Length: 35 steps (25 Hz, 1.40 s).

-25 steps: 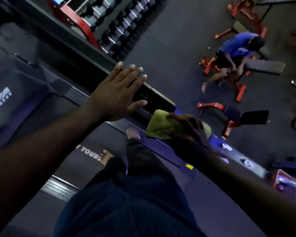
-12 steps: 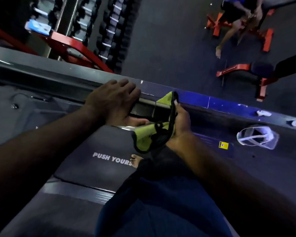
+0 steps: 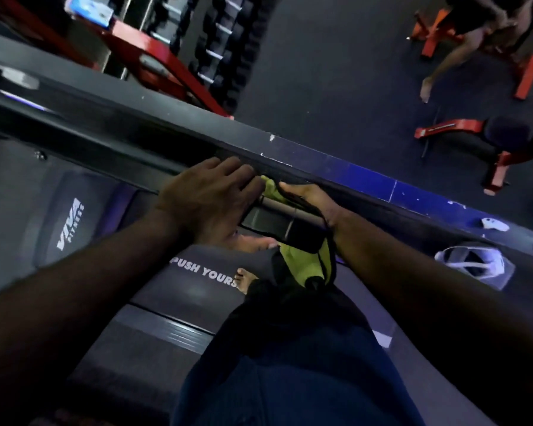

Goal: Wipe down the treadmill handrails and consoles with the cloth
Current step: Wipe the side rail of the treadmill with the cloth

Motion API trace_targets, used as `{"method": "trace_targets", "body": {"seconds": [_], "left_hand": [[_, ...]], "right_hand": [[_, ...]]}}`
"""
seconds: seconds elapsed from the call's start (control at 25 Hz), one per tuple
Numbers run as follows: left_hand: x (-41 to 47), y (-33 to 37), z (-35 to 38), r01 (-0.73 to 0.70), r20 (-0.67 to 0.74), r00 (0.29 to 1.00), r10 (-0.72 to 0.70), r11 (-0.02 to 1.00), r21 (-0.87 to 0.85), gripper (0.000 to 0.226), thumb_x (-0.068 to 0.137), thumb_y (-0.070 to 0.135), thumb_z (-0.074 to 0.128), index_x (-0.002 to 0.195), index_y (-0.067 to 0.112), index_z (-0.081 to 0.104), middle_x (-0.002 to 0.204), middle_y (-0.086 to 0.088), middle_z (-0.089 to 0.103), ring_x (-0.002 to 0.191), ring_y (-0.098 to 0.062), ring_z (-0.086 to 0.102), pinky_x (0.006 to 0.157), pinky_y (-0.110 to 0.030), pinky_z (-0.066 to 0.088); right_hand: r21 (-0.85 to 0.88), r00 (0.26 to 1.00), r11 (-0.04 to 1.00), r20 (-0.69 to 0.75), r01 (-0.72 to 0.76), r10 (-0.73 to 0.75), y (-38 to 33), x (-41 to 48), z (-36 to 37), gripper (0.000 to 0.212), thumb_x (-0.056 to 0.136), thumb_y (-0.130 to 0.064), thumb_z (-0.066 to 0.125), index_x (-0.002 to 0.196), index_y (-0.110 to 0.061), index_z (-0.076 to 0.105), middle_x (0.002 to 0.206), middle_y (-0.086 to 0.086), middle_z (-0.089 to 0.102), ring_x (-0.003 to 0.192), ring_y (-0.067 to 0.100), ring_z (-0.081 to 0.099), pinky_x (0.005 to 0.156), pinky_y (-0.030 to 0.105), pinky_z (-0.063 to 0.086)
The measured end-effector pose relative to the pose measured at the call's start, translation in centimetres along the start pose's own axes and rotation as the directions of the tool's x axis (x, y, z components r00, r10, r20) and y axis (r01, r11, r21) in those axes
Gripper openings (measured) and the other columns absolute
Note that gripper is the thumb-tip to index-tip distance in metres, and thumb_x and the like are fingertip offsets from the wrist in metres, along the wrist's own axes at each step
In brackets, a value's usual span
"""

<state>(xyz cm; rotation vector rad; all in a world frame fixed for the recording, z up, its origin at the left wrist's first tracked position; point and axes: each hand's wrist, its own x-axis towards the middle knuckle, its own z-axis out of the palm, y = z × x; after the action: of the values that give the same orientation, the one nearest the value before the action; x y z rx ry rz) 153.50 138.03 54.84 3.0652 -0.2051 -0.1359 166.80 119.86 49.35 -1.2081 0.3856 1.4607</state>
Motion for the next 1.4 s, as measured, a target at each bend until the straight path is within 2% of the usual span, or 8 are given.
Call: {"method": "trace_targets", "body": {"seconds": [0.28, 0.36, 0.48, 0.64, 0.72, 0.92, 1.24, 1.4], "left_hand": [[0.0, -0.4, 0.3, 0.030, -0.045, 0.998, -0.032, 0.999, -0.045, 0.087, 0.089, 0.090, 0.041, 0.095, 0.006, 0.063, 0.092, -0.016, 0.060, 0.084, -0.036, 0.056, 0.073, -0.049, 0.047], [-0.1, -0.4, 0.8, 0.033, -0.058, 0.998, -0.036, 0.998, -0.047, 0.090, 0.088, 0.091, 0.041, 0.098, 0.005, 0.064, 0.095, -0.017, 0.061, 0.084, -0.036, 0.057, 0.072, -0.047, 0.047], [-0.1, -0.8, 1.3, 0.040, -0.086, 0.995, -0.046, 0.997, -0.069, 0.091, 0.088, 0.090, 0.043, 0.096, 0.002, 0.065, 0.091, -0.017, 0.061, 0.082, -0.036, 0.058, 0.072, -0.047, 0.049], [-0.7, -0.8, 1.0, 0.138, -0.129, 0.979, -0.155, 0.982, -0.128, 0.081, 0.093, 0.082, 0.047, 0.096, 0.004, 0.069, 0.095, -0.016, 0.065, 0.084, -0.035, 0.060, 0.077, -0.045, 0.047], [-2.0, -1.6, 0.9, 0.394, -0.208, 0.882, -0.422, 0.904, -0.162, 0.070, 0.096, 0.073, 0.052, 0.101, 0.006, 0.071, 0.107, -0.015, 0.069, 0.099, -0.035, 0.063, 0.090, -0.045, 0.044], [-7.5, -5.5, -0.1, 0.914, -0.217, 0.354, -0.910, 0.386, -0.129, 0.086, 0.094, 0.073, 0.053, 0.144, 0.003, 0.052, 0.156, -0.021, 0.043, 0.148, -0.041, 0.037, 0.124, -0.054, 0.025], [-9.0, -7.4, -0.9, 0.953, -0.058, 0.248, -0.967, 0.254, -0.164, 0.119, 0.084, 0.089, 0.043, 0.159, -0.003, 0.030, 0.168, -0.021, 0.028, 0.156, -0.035, 0.025, 0.128, -0.052, 0.022], [-9.8, -7.9, -1.9, 0.942, -0.044, 0.267, -0.963, 0.270, -0.200, 0.113, 0.084, 0.086, 0.040, 0.157, -0.001, 0.037, 0.167, -0.019, 0.032, 0.156, -0.033, 0.029, 0.129, -0.048, 0.023]], "right_hand": [[-0.295, 0.964, 0.926, 0.049, -0.236, 0.261, -2.6, 1.8, -2.2, 0.043, 0.105, -0.033, 0.061, 0.130, 0.000, 0.069, 0.129, 0.024, 0.070, 0.124, 0.035, 0.065, 0.117, 0.048, 0.046], [-0.384, 0.951, 0.896, 0.117, -0.221, 0.285, -4.8, 2.7, 0.9, 0.034, 0.110, -0.027, 0.049, 0.099, -0.003, 0.070, 0.080, 0.010, 0.077, 0.075, 0.016, 0.075, 0.076, 0.023, 0.062], [-0.532, 0.929, 0.841, 0.257, -0.095, 0.268, -7.7, 3.6, 6.6, 0.037, 0.110, -0.018, 0.043, 0.076, -0.013, 0.056, 0.043, -0.006, 0.057, 0.037, 0.004, 0.055, 0.040, 0.011, 0.043], [-0.568, 0.913, 0.768, 0.071, -0.295, 0.403, -6.8, 5.7, 5.3, 0.026, 0.105, -0.028, 0.054, 0.099, -0.008, 0.071, 0.081, 0.009, 0.073, 0.069, 0.019, 0.069, 0.065, 0.026, 0.057], [-0.603, 0.914, 0.738, 0.036, -0.303, 0.405, -6.4, 7.5, 5.7, 0.030, 0.104, -0.029, 0.056, 0.114, -0.006, 0.073, 0.098, 0.015, 0.073, 0.078, 0.026, 0.069, 0.075, 0.035, 0.057], [-0.771, 0.911, 0.615, 0.120, -0.165, 0.395, -7.4, 11.5, 18.3, 0.040, 0.103, -0.033, 0.056, 0.080, -0.005, 0.073, 0.063, 0.011, 0.069, 0.048, 0.024, 0.065, 0.047, 0.021, 0.053], [-0.864, 0.935, 0.504, 0.185, 0.008, 0.303, -7.2, 15.8, 30.0, 0.035, 0.100, -0.041, 0.057, 0.084, -0.013, 0.071, 0.070, 0.008, 0.067, 0.061, 0.025, 0.059, 0.063, 0.030, 0.046], [-0.883, 0.946, 0.400, 0.308, 0.244, 0.104, -6.0, 16.0, 30.7, 0.041, 0.088, -0.046, 0.062, 0.115, -0.018, 0.073, 0.110, 0.014, 0.076, 0.099, 0.031, 0.072, 0.093, 0.046, 0.057]]}}
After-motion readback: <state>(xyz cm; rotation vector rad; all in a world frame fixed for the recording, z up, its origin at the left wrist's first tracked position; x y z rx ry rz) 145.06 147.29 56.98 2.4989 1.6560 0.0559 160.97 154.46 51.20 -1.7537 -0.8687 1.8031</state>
